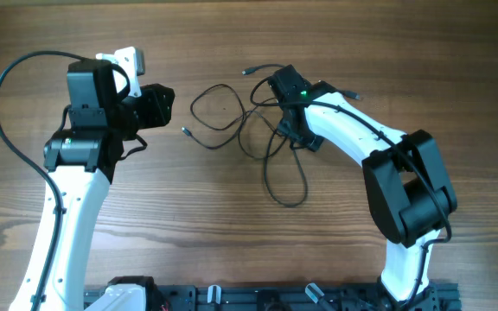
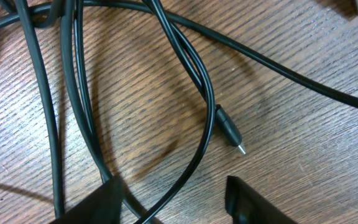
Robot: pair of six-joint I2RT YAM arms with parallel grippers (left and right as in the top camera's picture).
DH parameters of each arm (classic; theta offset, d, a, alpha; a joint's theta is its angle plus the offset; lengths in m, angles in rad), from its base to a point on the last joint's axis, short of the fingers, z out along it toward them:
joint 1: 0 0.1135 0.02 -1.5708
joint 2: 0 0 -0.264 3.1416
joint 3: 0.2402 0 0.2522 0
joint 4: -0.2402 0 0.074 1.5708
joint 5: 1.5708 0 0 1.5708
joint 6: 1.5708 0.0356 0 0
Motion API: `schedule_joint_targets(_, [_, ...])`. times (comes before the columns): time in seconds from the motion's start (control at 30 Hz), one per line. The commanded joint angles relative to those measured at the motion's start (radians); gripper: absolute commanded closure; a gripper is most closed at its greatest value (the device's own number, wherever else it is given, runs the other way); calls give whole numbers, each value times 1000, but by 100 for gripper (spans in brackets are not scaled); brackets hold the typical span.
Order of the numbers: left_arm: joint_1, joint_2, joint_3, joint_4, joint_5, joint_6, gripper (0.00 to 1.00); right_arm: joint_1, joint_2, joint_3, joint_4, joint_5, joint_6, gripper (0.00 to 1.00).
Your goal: Untangle cables
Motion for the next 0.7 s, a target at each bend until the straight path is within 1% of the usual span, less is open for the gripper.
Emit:
schedule_joint_targets(0.0, [-4,2,14,3,-10,24,63,0,1,-10,4,29,16,69])
schedule_joint_targets(0.17, [-4,2,14,3,-10,24,63,1,27,-10,1,24,10,69])
schedule_joint_targets(0.3, [-4,2,14,-1,-10,24,63,1,27,-10,-3,20,11,60])
schedule_joint_targets(0.33, [-4,2,14,-1,-10,24,64,1,27,-10,-5,19,12,55])
schedule_joint_targets(0.67, [-4,2,14,-4,-10,25,63,0,42,-10,-10,21,16,54])
